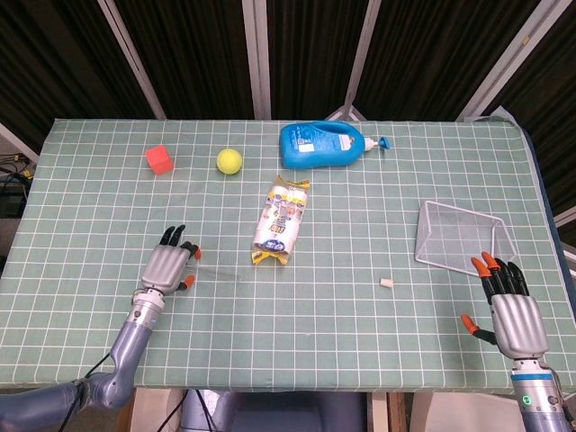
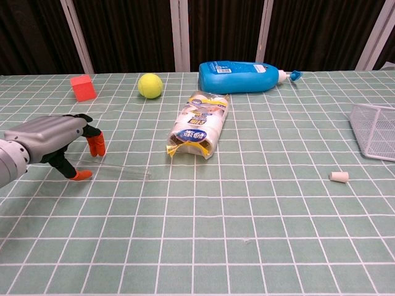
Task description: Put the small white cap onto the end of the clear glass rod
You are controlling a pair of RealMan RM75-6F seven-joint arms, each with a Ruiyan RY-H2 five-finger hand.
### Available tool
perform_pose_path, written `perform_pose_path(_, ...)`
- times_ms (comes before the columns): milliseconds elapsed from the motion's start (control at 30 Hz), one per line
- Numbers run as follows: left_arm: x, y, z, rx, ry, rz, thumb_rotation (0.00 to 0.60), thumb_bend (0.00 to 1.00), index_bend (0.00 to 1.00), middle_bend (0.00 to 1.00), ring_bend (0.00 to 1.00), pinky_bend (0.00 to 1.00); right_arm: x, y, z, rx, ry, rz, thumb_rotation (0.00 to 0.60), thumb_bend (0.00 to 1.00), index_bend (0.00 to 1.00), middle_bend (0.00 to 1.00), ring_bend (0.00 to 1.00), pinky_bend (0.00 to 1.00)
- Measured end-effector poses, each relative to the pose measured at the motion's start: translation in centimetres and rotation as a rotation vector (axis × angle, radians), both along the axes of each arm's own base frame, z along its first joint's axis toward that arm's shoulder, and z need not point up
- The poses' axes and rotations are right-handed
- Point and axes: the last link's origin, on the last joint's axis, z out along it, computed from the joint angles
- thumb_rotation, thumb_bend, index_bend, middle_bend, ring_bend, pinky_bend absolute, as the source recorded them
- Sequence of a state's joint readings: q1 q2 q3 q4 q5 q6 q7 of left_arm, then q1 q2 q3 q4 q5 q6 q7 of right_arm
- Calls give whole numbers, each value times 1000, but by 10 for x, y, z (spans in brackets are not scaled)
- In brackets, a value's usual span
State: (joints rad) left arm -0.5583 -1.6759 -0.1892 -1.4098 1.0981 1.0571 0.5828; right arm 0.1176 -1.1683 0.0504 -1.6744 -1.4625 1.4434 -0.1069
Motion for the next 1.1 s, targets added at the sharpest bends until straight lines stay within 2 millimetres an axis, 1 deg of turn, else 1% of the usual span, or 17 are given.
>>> perform_pose_path(167, 2, 3, -6, -4, 1, 7, 600, 427, 451, 390, 4, 0, 1, 0, -1, 0, -4, 2, 600, 271, 0, 0, 0, 0)
perform_pose_path(700, 7, 2, -9, -27, -17, 2, 600, 433, 470, 391, 4, 0, 1, 0, -1, -2, -14, -3, 600, 271, 0, 0, 0, 0)
perform_pose_path(900, 7, 1, -11, -34, -16, 11, 600, 483, 491, 398, 4, 0, 1, 1, -1, -2, -18, -5, 600, 270, 0, 0, 0, 0)
perform_pose_path(1100, 6, 1, -11, -34, -22, 17, 600, 571, 534, 424, 26, 0, 1, 1, -1, -2, -18, -6, 600, 271, 0, 0, 0, 0)
